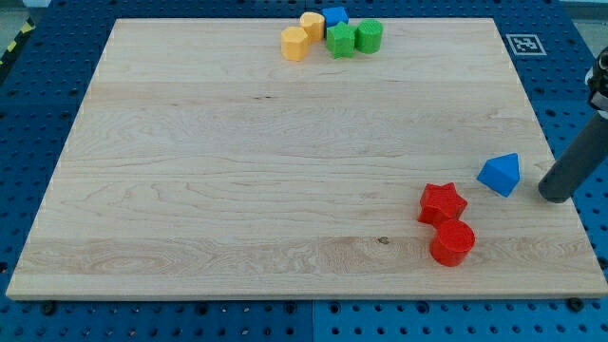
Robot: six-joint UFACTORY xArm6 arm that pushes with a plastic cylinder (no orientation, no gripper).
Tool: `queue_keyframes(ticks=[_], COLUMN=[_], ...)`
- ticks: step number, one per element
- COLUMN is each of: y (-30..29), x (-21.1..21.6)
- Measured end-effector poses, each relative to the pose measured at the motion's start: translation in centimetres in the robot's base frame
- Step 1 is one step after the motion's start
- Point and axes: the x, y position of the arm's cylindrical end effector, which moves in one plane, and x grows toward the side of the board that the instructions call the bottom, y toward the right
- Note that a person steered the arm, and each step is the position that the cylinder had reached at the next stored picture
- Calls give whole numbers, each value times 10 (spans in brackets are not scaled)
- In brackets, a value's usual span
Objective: Push the blue triangle close to the group of blocks
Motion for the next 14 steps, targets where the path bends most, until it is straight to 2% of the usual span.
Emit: queue_keyframes(ticks=[2, 6, 8, 9, 10, 12, 13, 14], y=[-34, -125, -129, -145, -168, -235, -256, -302], x=[-17, -23, -64, -66, -72, -117, -100, -100])
